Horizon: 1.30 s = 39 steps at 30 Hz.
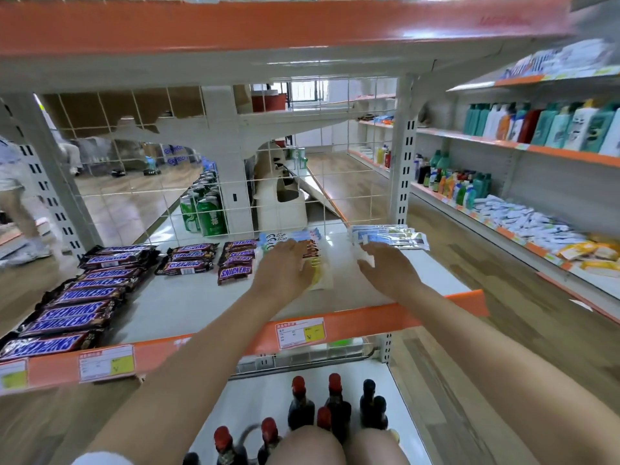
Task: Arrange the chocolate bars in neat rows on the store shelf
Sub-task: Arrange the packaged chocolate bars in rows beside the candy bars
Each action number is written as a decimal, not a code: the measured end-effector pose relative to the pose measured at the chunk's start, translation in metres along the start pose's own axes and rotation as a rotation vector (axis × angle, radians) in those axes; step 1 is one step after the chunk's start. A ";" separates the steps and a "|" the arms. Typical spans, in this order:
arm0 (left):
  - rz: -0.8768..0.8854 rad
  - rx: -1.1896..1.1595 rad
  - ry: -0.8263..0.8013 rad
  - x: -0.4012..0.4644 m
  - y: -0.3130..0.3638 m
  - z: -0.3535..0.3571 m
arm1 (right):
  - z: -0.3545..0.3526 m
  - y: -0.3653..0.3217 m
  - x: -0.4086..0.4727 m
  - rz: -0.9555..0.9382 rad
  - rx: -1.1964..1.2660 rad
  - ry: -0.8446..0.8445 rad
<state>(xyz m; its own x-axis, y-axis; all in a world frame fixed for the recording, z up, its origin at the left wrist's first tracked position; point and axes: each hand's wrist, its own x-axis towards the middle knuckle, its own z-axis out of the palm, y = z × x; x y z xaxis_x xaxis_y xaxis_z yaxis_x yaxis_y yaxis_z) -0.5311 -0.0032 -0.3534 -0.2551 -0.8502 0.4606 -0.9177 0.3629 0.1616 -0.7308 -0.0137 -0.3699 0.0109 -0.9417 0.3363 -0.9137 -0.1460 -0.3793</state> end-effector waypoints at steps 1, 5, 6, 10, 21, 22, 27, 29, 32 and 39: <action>0.035 0.045 -0.041 0.005 0.011 0.004 | -0.003 0.006 -0.002 -0.003 -0.047 -0.009; 0.138 0.132 -0.161 0.019 0.047 0.023 | -0.015 0.028 -0.008 0.029 -0.157 -0.036; 0.154 0.130 -0.170 0.022 0.054 0.028 | -0.017 0.034 -0.009 0.047 -0.169 -0.038; 0.165 0.155 -0.212 0.035 0.071 0.044 | -0.026 0.059 -0.005 0.069 -0.259 -0.050; 0.159 0.126 -0.218 0.073 0.085 0.065 | -0.034 0.102 0.034 0.064 -0.339 -0.134; 0.163 0.133 -0.220 0.078 0.086 0.067 | -0.033 0.105 0.039 0.060 -0.350 -0.143; 0.187 0.169 -0.207 0.094 0.088 0.076 | -0.028 0.110 0.063 -0.018 -0.477 -0.169; 0.198 0.169 -0.193 0.099 0.087 0.079 | -0.026 0.110 0.073 -0.070 -0.551 -0.181; 0.213 0.166 -0.195 0.106 0.084 0.085 | -0.021 0.110 0.088 -0.134 -0.616 -0.186; 0.216 0.157 -0.183 0.119 0.076 0.095 | -0.018 0.105 0.115 -0.266 -0.742 -0.324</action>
<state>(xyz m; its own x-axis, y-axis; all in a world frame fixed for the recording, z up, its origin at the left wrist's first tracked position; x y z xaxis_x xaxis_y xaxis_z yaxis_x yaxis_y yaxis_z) -0.6598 -0.1133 -0.3697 -0.4865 -0.8195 0.3028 -0.8685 0.4913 -0.0659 -0.8325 -0.1319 -0.3551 0.2749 -0.9611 0.0276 -0.8926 -0.2444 0.3789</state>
